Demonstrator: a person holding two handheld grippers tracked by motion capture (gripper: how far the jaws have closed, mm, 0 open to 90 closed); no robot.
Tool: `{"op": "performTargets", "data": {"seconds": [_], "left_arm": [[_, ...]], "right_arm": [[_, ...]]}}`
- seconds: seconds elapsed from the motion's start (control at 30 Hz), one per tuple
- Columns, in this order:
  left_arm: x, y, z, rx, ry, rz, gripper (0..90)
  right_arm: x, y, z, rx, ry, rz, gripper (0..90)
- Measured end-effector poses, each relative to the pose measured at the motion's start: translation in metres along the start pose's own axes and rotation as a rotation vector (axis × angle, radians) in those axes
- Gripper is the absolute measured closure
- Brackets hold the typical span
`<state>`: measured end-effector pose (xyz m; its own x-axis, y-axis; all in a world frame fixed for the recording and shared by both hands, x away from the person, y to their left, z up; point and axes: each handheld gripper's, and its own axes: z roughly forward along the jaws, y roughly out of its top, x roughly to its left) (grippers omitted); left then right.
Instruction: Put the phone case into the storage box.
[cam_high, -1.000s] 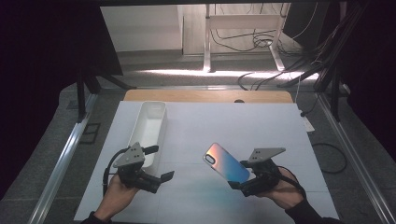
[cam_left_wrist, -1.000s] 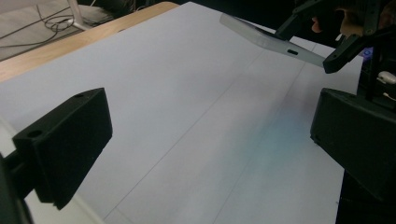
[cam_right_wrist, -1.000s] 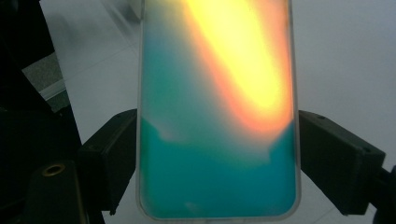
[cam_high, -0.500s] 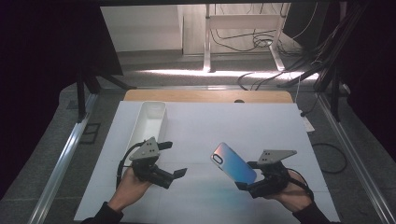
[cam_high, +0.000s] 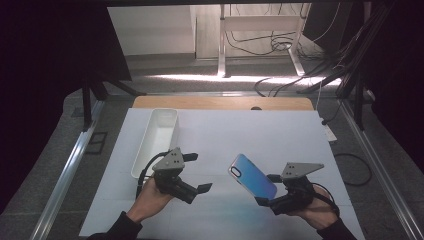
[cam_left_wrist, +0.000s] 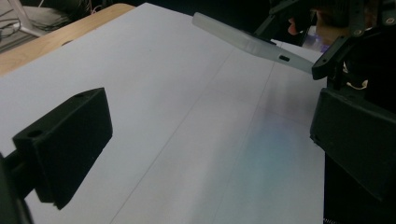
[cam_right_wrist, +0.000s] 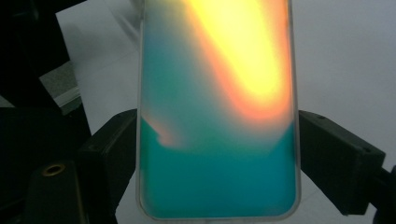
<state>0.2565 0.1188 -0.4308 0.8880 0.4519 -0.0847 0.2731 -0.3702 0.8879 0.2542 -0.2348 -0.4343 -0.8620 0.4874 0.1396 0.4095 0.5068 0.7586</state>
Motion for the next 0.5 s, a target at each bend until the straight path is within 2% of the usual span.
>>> {"op": "performTargets", "data": {"seconds": [0.23,0.33,0.37,0.5], "left_arm": [[-0.004,0.001,0.0,-0.01,-0.08,0.0,0.1],[-0.004,0.001,-0.001,-0.016,-0.091,0.001,0.0],[-0.003,0.001,-0.001,-0.021,-0.098,0.008,0.1],[-0.004,0.001,-0.001,-0.028,-0.127,0.019,0.1]], "right_arm": [[0.007,0.002,0.004,-0.025,0.059,-0.007,17.0],[0.008,0.003,0.006,-0.035,0.08,-0.01,17.0],[0.01,0.004,0.008,-0.042,0.1,-0.017,17.0],[0.013,0.006,0.01,-0.051,0.122,-0.031,17.0]]}}
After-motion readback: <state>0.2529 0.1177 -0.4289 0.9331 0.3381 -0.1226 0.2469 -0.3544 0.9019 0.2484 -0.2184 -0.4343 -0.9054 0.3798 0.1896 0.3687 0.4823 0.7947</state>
